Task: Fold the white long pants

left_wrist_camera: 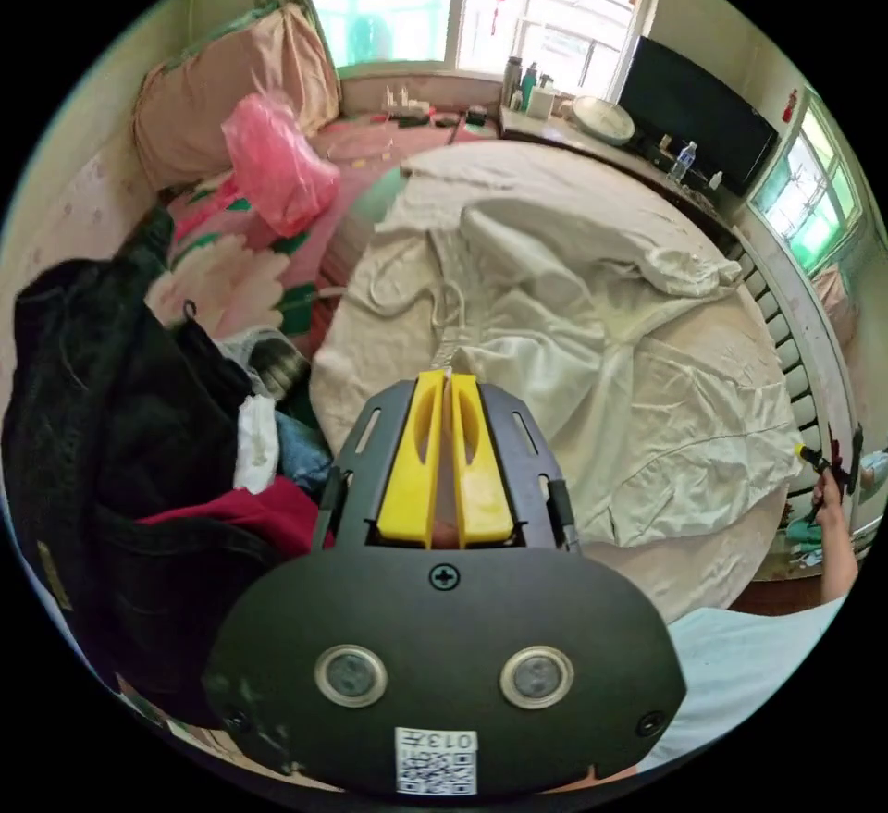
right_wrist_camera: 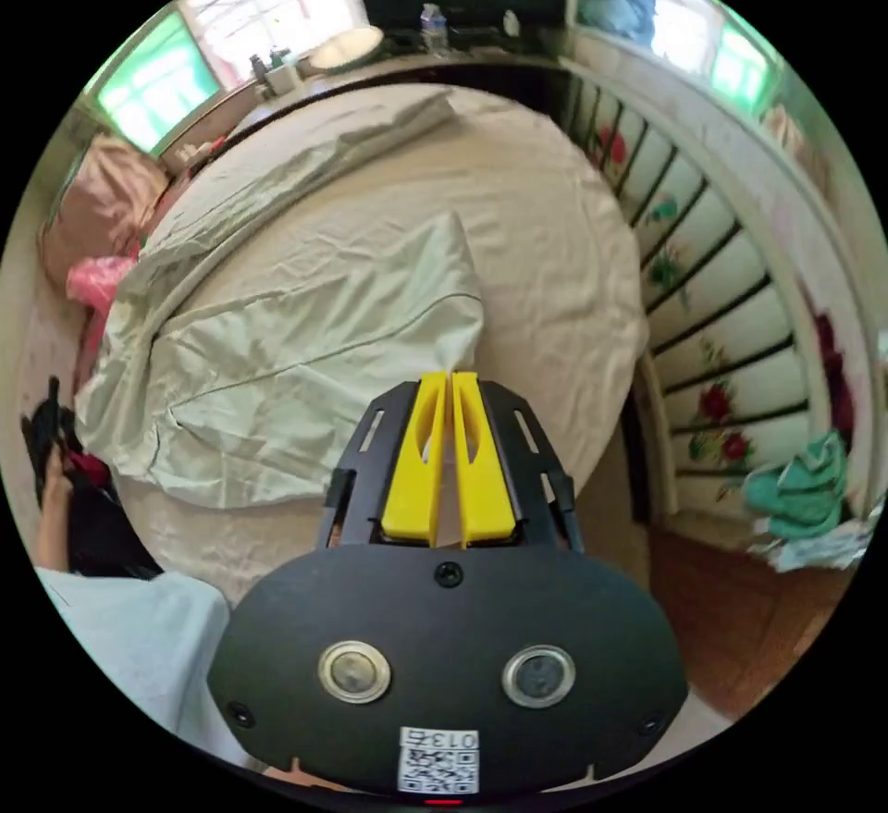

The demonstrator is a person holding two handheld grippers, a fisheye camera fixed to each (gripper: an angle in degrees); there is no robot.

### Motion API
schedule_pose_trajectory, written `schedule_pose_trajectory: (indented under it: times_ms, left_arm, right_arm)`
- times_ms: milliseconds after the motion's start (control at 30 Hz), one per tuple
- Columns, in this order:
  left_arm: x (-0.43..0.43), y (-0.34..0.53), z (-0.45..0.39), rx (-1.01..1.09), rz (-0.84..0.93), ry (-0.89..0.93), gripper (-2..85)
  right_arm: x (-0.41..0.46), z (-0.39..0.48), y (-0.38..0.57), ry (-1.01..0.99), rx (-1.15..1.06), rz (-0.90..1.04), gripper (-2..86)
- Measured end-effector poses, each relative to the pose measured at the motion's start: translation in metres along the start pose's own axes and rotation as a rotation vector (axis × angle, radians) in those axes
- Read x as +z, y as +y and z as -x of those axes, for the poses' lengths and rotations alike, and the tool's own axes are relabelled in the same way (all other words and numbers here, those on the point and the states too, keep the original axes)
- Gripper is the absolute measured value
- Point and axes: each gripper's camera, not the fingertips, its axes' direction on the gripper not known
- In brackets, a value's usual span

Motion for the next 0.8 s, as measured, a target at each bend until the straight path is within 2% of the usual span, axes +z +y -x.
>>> schedule_pose_trajectory:
  times_ms: [67,133,200,233,267,333,400,467,500,533,600,733,800]
  left_arm:
    - [-0.033,-0.010,-0.007,0.047,-0.080,-0.039,0.4]
    - [-0.063,-0.017,-0.015,0.107,-0.129,-0.096,0.2]
    - [-0.088,-0.021,-0.026,0.179,-0.155,-0.203,0.1]
    - [-0.091,-0.021,-0.027,0.192,-0.148,-0.236,0.1]
    - [-0.093,-0.019,-0.026,0.202,-0.128,-0.284,0.1]
    - [-0.089,-0.015,-0.018,0.189,-0.104,-0.305,0.1]
    - [-0.069,-0.007,0.003,0.094,-0.026,-0.284,0.2]
    - [-0.049,0.001,0.017,0.040,0.034,-0.236,0.2]
    - [-0.035,0.005,0.021,0.021,0.088,-0.212,0.2]
    - [-0.028,0.007,0.023,0.012,0.111,-0.203,0.2]
    - [-0.010,0.013,0.017,0.031,0.160,-0.239,0.3]
    - [0.001,0.013,0.001,0.092,0.195,-0.321,0.4]
    - [0.003,0.009,-0.005,0.120,0.205,-0.354,0.4]
  right_arm:
    - [-0.043,0.029,-0.015,0.141,-0.146,-0.068,1.3]
    - [-0.095,0.076,-0.023,0.462,-0.338,-0.154,1.3]
    - [-0.117,0.107,-0.019,0.721,-0.436,-0.236,1.4]
    - [-0.120,0.120,-0.017,0.775,-0.481,-0.237,1.7]
    - [-0.116,0.124,-0.017,0.756,-0.505,-0.200,1.9]
    - [-0.077,0.132,-0.012,0.548,-0.594,0.021,3.6]
    - [-0.043,0.127,0.001,0.365,-0.581,0.102,7.1]
    - [-0.026,0.103,0.009,0.240,-0.419,0.137,9.7]
    - [-0.025,0.077,0.013,0.180,-0.265,0.127,10.4]
    - [-0.029,0.049,0.018,0.129,-0.118,0.079,10.7]
    - [-0.030,0.013,0.025,0.075,0.041,0.043,11.1]
    - [-0.003,-0.032,0.019,-0.155,0.211,0.053,11.2]
    - [0.013,-0.036,0.009,-0.192,0.240,0.069,11.0]
